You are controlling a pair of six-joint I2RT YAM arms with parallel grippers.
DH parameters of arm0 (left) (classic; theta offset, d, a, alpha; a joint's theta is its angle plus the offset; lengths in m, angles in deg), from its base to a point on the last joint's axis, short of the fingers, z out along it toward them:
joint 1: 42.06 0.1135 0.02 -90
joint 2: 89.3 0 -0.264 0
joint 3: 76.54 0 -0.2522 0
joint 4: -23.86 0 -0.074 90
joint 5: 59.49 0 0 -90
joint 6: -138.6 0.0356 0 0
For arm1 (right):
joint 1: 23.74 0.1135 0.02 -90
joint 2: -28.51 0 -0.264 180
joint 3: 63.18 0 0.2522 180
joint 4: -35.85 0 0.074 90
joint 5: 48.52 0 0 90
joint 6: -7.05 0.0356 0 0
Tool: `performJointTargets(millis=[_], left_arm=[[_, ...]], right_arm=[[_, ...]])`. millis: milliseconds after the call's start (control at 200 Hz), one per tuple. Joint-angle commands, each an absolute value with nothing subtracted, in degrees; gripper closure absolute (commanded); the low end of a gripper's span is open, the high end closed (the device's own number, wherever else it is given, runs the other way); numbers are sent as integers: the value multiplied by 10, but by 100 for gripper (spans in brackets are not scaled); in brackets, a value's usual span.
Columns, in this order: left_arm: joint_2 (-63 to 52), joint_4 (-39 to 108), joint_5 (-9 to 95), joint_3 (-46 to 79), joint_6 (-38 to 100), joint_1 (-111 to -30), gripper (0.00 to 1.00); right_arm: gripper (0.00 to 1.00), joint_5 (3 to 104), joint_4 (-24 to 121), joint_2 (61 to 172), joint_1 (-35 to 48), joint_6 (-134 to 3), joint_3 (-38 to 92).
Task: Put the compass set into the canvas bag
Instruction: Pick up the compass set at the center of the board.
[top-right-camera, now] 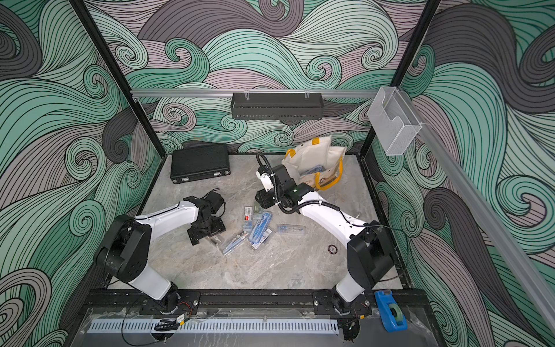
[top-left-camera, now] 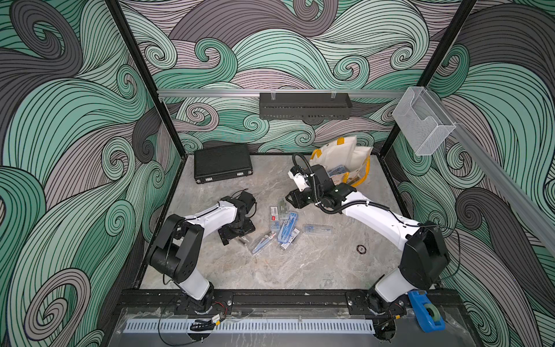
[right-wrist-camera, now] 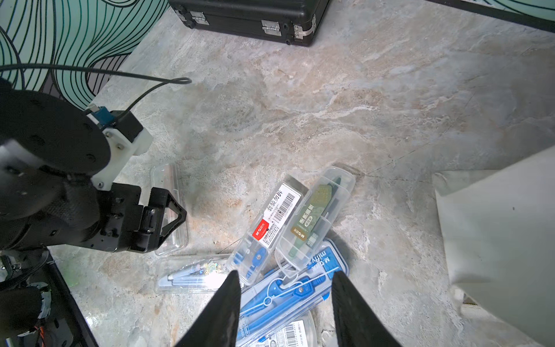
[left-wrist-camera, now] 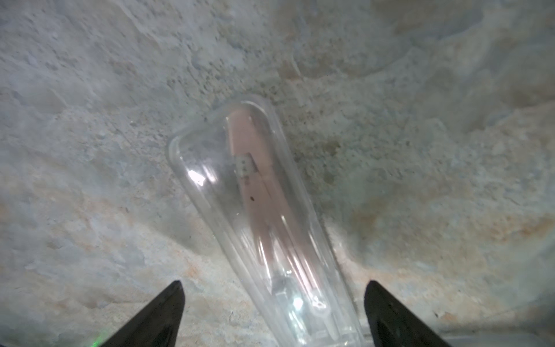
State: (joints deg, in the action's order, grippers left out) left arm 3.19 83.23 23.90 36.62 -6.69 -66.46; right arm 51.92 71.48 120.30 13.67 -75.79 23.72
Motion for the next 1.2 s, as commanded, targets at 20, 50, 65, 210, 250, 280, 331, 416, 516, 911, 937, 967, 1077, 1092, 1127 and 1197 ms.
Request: performJointTargets(millis=[20, 50, 65, 210, 250, 280, 331, 416, 516, 911, 937, 967, 1077, 1092, 1127, 1197], left_arm=[[44, 791, 244, 378, -70, -657, 8], [45, 784, 240, 380, -71, -657, 10], [46, 782, 238, 381, -72, -657, 11], [59, 754, 232, 387, -73, -657, 18], [59, 742, 233, 392, -75, -656, 21], [59, 733, 232, 394, -76, -656, 23], [60, 725, 231, 396, -76, -656, 27], [61, 717, 227, 395, -72, -656, 32], [62, 708, 223, 393, -65, -656, 38], [58, 650, 237, 398, -28, -656, 51], [57, 650, 237, 397, -26, -657, 52], [58, 649, 237, 396, -23, -656, 53], [62, 654, 234, 392, -15, -656, 55], [62, 656, 234, 391, -14, -656, 55], [64, 657, 232, 389, -12, -656, 55], [62, 658, 230, 390, -12, -656, 55]], right_arm=[[50, 532, 705, 1209, 140, -751, 237], [50, 532, 704, 1210, 140, -751, 238], [50, 533, 705, 1212, 140, -750, 238], [50, 534, 690, 1220, 140, -746, 241], [50, 535, 691, 1223, 140, -746, 242], [50, 535, 693, 1224, 140, -745, 244], [50, 535, 694, 1226, 140, -745, 245], [50, 533, 697, 1228, 140, -745, 246], [50, 531, 697, 1232, 140, -744, 248], [50, 551, 699, 1272, 139, -722, 273], [50, 552, 699, 1274, 139, -721, 275], [50, 553, 699, 1277, 139, -719, 276], [50, 556, 699, 1284, 139, -714, 278], [50, 555, 699, 1285, 139, -714, 278], [50, 557, 699, 1285, 139, -713, 278], [50, 558, 699, 1287, 138, -711, 278]])
